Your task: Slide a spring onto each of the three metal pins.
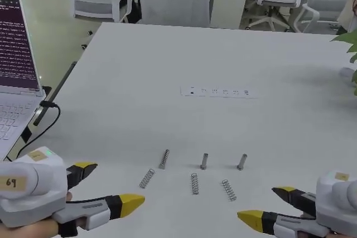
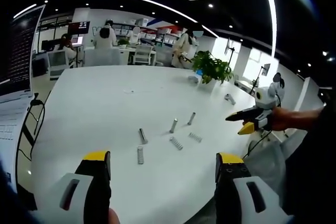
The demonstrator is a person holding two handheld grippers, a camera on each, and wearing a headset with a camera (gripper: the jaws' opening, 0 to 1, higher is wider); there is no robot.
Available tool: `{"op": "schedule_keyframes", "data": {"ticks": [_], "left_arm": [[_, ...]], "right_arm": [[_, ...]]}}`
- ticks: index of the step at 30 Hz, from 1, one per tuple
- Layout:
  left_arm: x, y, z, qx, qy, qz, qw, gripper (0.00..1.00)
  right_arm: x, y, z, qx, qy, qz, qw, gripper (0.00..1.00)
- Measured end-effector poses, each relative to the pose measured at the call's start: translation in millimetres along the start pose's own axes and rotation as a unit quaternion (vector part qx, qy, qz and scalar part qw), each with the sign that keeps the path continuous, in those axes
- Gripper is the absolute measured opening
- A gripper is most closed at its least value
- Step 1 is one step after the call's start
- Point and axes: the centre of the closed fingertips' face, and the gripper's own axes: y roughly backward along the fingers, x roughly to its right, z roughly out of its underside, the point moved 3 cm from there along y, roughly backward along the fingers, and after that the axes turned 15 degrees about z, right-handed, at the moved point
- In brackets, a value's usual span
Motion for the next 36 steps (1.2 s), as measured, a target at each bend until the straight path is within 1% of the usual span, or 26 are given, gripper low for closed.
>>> {"op": "schedule_keyframes", "data": {"ticks": [5, 9, 17, 21, 25, 29, 32, 36], "left_arm": [[-0.8, -3.8, 3.1, -0.007, -0.002, 0.001, 1.0000, 0.79], [1.0, -6.2, 2.8, -0.003, 0.002, 0.004, 1.0000, 0.79], [0.6, -15.6, 3.5, -0.015, -0.005, 0.014, 0.9998, 0.78], [-2.3, -19.9, 1.1, -0.016, -0.007, 0.017, 0.9997, 0.78], [-4.6, -24.1, -3.6, -0.012, -0.007, 0.017, 0.9998, 0.78], [-6.4, -29.8, -8.3, -0.009, -0.008, 0.023, 0.9997, 0.78], [-8.7, -35.1, -11.3, -0.015, -0.016, 0.028, 0.9994, 0.78], [-11.8, -40.3, -14.8, -0.017, -0.020, 0.032, 0.9992, 0.78]], "right_arm": [[-0.4, -1.2, 1.1, -0.002, 0.000, -0.002, 1.0000, 0.73], [0.0, -1.3, 2.1, -0.002, -0.001, -0.002, 1.0000, 0.73], [0.8, -0.9, 3.7, -0.004, 0.001, -0.002, 1.0000, 0.72], [0.3, -0.6, 4.3, -0.007, 0.000, -0.003, 1.0000, 0.72], [1.7, -0.6, 4.6, -0.008, 0.000, -0.003, 1.0000, 0.72], [3.6, -0.3, 1.8, -0.002, -0.007, -0.004, 1.0000, 0.72], [3.8, -0.3, 1.1, -0.001, -0.006, -0.005, 1.0000, 0.73], [5.0, -0.6, 0.9, -0.002, -0.006, -0.004, 1.0000, 0.73]]}}
